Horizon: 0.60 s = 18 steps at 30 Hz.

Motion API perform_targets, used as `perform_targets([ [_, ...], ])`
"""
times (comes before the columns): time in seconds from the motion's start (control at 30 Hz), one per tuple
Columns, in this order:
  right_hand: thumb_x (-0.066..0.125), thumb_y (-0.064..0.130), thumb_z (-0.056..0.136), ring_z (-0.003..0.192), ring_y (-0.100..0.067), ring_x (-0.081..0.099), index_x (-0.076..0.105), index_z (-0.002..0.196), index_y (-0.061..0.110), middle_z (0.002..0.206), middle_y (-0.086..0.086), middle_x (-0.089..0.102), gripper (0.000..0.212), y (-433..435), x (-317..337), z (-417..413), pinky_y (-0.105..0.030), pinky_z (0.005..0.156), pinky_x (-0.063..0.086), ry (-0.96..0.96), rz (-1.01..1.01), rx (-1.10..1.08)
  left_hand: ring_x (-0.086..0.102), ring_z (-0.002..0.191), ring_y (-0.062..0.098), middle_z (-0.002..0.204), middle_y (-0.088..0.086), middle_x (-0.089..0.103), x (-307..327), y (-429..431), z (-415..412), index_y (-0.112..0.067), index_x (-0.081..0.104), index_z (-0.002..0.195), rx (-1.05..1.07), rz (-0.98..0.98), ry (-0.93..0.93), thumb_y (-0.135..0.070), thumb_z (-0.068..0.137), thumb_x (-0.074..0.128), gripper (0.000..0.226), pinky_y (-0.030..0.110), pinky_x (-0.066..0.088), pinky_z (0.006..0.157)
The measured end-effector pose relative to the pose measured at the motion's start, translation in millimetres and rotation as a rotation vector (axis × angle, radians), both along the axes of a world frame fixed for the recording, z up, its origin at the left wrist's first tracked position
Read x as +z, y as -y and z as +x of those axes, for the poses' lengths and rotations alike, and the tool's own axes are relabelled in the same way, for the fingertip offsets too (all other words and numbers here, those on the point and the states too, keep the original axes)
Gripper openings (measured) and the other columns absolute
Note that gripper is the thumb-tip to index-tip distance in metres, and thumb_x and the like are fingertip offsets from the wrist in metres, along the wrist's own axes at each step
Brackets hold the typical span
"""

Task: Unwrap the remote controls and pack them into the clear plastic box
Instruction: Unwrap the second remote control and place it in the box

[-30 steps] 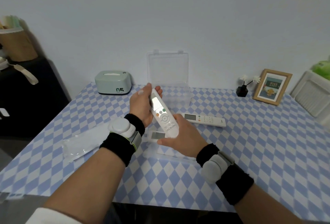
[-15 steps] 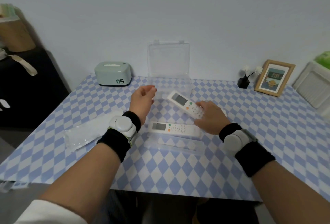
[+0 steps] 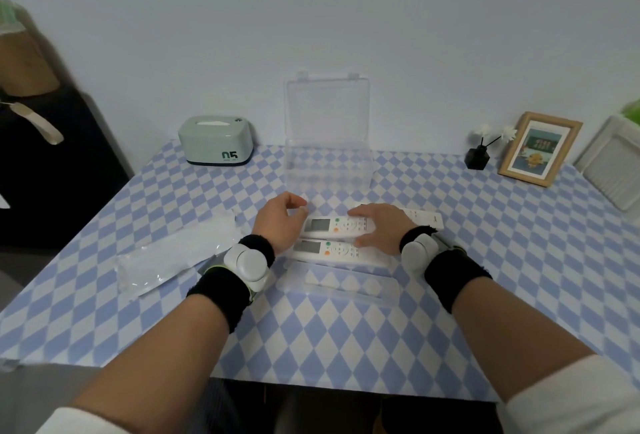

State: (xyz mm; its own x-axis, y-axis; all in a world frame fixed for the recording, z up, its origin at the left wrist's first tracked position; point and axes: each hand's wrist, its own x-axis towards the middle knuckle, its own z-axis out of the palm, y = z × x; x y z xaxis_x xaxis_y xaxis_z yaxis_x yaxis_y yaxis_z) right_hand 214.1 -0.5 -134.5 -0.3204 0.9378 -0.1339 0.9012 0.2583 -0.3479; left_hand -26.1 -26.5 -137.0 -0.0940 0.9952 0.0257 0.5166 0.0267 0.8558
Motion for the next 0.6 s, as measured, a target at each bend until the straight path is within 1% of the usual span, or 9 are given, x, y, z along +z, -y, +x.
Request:
perform_targets([
  [0.07,0.079,0.041,0.082,0.138,-0.018,0.043,0.052,0.143,0.032,0.149,0.006,0.051,0.067,-5,0,0,-0.032,0.115,0.029,-0.067,-0.027,0.021,0.063,0.116,0.018,0.122,-0.004,0.069,-5,-1,0,-0.024,0.067,0.108,-0.025,-0.023,-0.039,-0.029,0.100,0.060,0.011,0.030,0.045,0.099],
  [0.17,0.080,0.043,0.082,0.129,-0.015,0.052,0.057,0.138,0.031,0.136,0.007,0.060,0.062,-10,-4,-1,-0.024,0.105,0.033,-0.137,-0.068,0.057,0.062,0.115,0.018,0.120,-0.004,0.071,-10,-4,4,-0.022,0.071,0.107,-0.033,-0.028,-0.070,-0.028,0.099,0.061,0.014,0.031,0.045,0.100],
  [0.27,0.073,0.046,0.087,0.120,-0.015,0.052,0.063,0.130,0.035,0.125,0.004,0.062,0.046,-8,-8,-3,-0.025,0.098,0.033,-0.097,-0.050,0.090,0.062,0.114,0.019,0.117,-0.004,0.071,-10,-5,8,-0.022,0.072,0.105,-0.030,-0.019,-0.107,-0.027,0.099,0.062,0.013,0.034,0.047,0.102],
  [0.33,0.072,0.044,0.088,0.115,-0.015,0.057,0.068,0.124,0.031,0.120,0.004,0.066,0.038,-5,-8,-1,-0.028,0.098,0.038,-0.124,0.011,0.089,0.063,0.114,0.020,0.118,-0.003,0.072,-11,-5,8,-0.021,0.072,0.105,-0.029,-0.021,-0.107,-0.026,0.099,0.061,0.013,0.036,0.047,0.104],
  [0.4,0.075,0.043,0.086,0.099,-0.009,0.064,0.075,0.107,0.025,0.105,0.008,0.073,0.028,2,-2,1,-0.027,0.093,0.046,-0.228,0.135,0.049,0.063,0.114,0.020,0.118,-0.003,0.072,-11,-4,7,-0.020,0.072,0.105,-0.024,-0.019,-0.095,-0.026,0.099,0.061,0.014,0.036,0.046,0.105],
  [0.43,0.077,0.044,0.084,0.087,-0.004,0.063,0.076,0.094,0.024,0.092,0.011,0.073,0.023,6,1,2,-0.024,0.085,0.047,-0.268,0.197,0.035,0.063,0.114,0.020,0.118,-0.003,0.072,-11,-4,7,-0.020,0.072,0.105,-0.020,-0.015,-0.087,-0.025,0.099,0.061,0.014,0.037,0.047,0.105],
  [0.5,0.079,0.051,0.078,0.067,0.000,0.056,0.070,0.070,0.023,0.068,0.015,0.064,0.031,18,4,3,-0.018,0.068,0.041,-0.252,0.241,0.081,0.064,0.112,0.020,0.115,-0.003,0.072,-11,-2,8,-0.019,0.072,0.104,-0.006,-0.004,-0.067,-0.024,0.099,0.060,0.014,0.035,0.047,0.103],
  [0.53,0.078,0.055,0.076,0.061,0.000,0.054,0.067,0.063,0.023,0.061,0.014,0.060,0.037,22,6,-1,-0.017,0.063,0.039,-0.201,0.219,0.133,0.065,0.111,0.020,0.114,-0.003,0.073,-10,-3,8,-0.018,0.072,0.103,0.003,0.002,-0.057,-0.024,0.099,0.061,0.014,0.034,0.047,0.102],
  [0.6,0.073,0.065,0.073,0.059,-0.002,0.056,0.068,0.064,0.021,0.060,0.013,0.062,0.045,38,6,-8,-0.021,0.061,0.045,-0.026,0.154,0.224,0.065,0.109,0.019,0.110,-0.004,0.073,-7,2,12,-0.018,0.072,0.101,0.004,0.013,-0.046,-0.024,0.099,0.061,0.012,0.032,0.047,0.099],
])
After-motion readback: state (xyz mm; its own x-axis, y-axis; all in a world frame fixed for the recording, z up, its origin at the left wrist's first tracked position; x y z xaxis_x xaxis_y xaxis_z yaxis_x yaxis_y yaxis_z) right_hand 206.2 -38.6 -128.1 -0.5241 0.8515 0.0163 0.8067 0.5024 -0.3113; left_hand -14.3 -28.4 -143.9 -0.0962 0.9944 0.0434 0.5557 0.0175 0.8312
